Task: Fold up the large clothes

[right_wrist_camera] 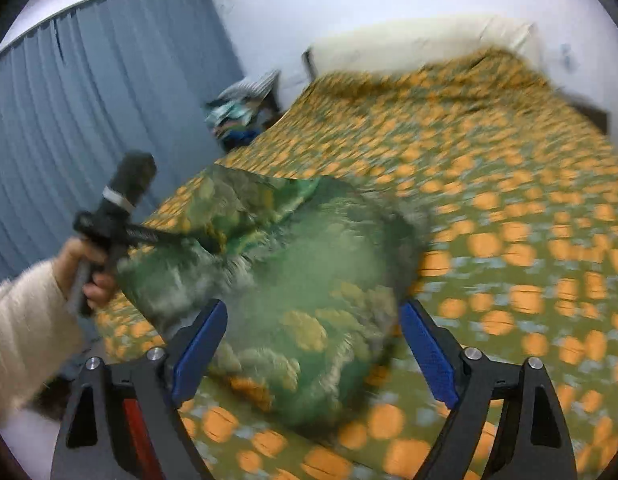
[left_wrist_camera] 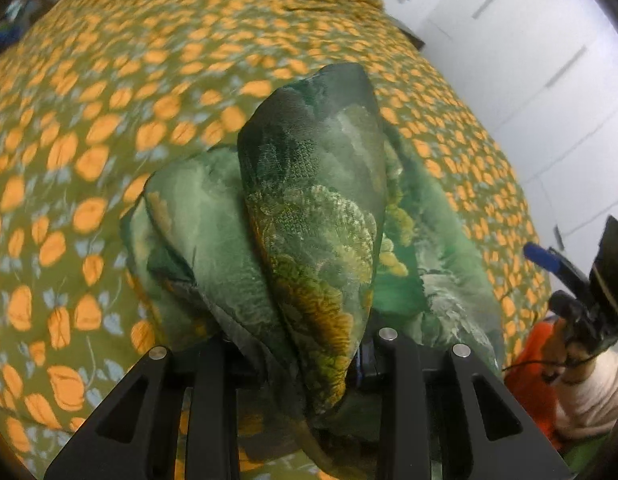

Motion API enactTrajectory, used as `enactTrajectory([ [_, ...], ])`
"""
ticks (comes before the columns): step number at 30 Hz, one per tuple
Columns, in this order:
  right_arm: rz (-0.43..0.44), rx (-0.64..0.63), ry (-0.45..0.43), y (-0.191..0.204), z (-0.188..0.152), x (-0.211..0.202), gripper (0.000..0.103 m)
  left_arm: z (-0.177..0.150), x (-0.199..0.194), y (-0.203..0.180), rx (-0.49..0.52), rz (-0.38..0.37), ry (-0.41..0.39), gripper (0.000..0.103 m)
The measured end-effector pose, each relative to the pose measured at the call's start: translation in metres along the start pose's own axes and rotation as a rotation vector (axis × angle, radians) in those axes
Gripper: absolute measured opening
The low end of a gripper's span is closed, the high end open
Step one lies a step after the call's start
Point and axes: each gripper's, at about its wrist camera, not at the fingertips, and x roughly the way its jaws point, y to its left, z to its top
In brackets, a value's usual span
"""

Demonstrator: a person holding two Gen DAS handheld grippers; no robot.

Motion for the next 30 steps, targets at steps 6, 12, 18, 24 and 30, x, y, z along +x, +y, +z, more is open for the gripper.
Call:
enactTrajectory([
  [6, 0.136, -0.127, 0.168, 0.045, -0.002, 0.089, 0.050, -0.013, 0.006, 0.038, -0.052, -0.034, -0.024, 0.035],
  [12, 0.129, -0.092, 0.273, 0.035, -0.028, 0.146, 0.045, -0.036, 0.026, 0.074, -0.135, -0.081, -0.031, 0.043],
  [18, 0.077, -0.138, 0.267, 0.037, -0.043, 0.153, 0.045, -0.043, 0.028, 0.078, -0.162, -0.111, -0.061, 0.045],
  [24, 0.114, -0.154, 0.183, 0.079, 0.001, 0.114, 0.044, -0.039, 0.024, 0.074, -0.133, -0.111, -0.056, 0.048],
  [30, 0.256, -0.270, 0.232, 0.137, -0.016, 0.155, 0.043, -0.035, 0.029, 0.077, -0.136, -0.082, -0.021, 0.055],
])
